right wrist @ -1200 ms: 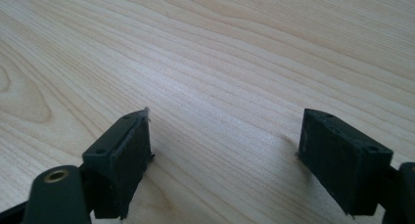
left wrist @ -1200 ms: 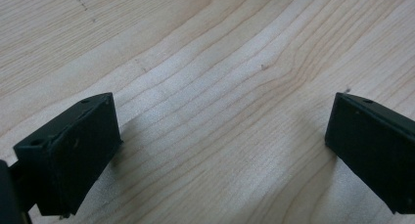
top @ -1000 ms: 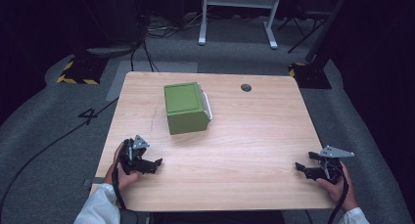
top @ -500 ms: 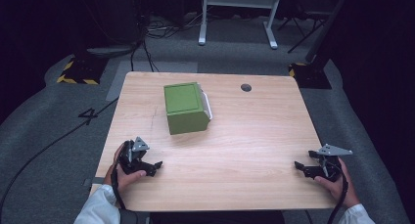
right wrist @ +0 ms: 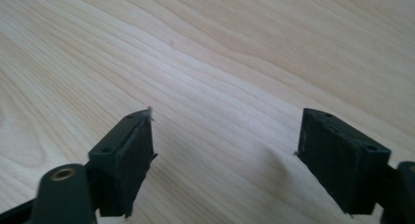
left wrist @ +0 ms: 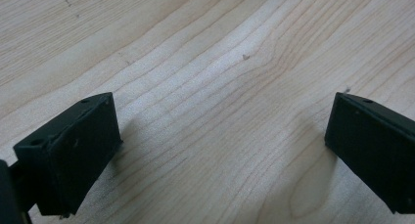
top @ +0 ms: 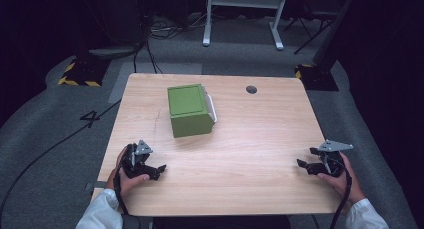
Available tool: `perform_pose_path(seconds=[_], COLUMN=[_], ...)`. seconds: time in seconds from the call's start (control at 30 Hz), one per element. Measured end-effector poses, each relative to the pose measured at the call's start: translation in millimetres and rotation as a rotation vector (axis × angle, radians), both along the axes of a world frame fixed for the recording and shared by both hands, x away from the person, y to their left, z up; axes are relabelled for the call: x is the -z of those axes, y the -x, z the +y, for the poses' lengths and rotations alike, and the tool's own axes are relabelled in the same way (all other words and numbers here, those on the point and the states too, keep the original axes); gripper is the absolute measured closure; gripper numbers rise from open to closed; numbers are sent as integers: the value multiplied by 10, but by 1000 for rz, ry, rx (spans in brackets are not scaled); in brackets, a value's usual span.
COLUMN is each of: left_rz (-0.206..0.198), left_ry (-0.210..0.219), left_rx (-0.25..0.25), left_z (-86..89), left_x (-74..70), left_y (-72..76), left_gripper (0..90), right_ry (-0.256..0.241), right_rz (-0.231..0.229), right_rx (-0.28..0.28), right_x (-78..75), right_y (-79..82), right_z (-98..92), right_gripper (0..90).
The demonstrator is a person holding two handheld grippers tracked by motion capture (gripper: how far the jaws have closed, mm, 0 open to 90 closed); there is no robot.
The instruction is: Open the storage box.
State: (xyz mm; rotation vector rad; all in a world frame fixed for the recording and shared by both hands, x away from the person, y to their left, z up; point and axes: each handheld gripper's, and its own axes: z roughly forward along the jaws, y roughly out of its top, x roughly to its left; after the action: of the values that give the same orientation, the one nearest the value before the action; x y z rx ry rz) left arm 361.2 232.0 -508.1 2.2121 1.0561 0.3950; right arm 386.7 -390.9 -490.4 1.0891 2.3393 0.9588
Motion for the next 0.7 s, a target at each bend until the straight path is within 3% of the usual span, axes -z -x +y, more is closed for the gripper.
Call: perform_pose_path(seconds=[0.3,0.4,0.57,0.7], left_rz=[0,-1,-1,-1], left_ry=[0,0,0,0], left_rx=[0,1,1,1], left_z=[0,1,1,1], left_x=[0,0,0,0], left_y=[0,0,0,0], left_gripper=[1,1,1,1], right_ry=[-39,-38,-104,-114], right_rz=[-50,-73,-96,-115], right_rx=[-32,-71,-126,-162], right_x=[-270,-396,-541,-632], right_y=[-169,-236,-324,-400], right_z=[240,432,643,867], right_gripper=[202,217,267,291])
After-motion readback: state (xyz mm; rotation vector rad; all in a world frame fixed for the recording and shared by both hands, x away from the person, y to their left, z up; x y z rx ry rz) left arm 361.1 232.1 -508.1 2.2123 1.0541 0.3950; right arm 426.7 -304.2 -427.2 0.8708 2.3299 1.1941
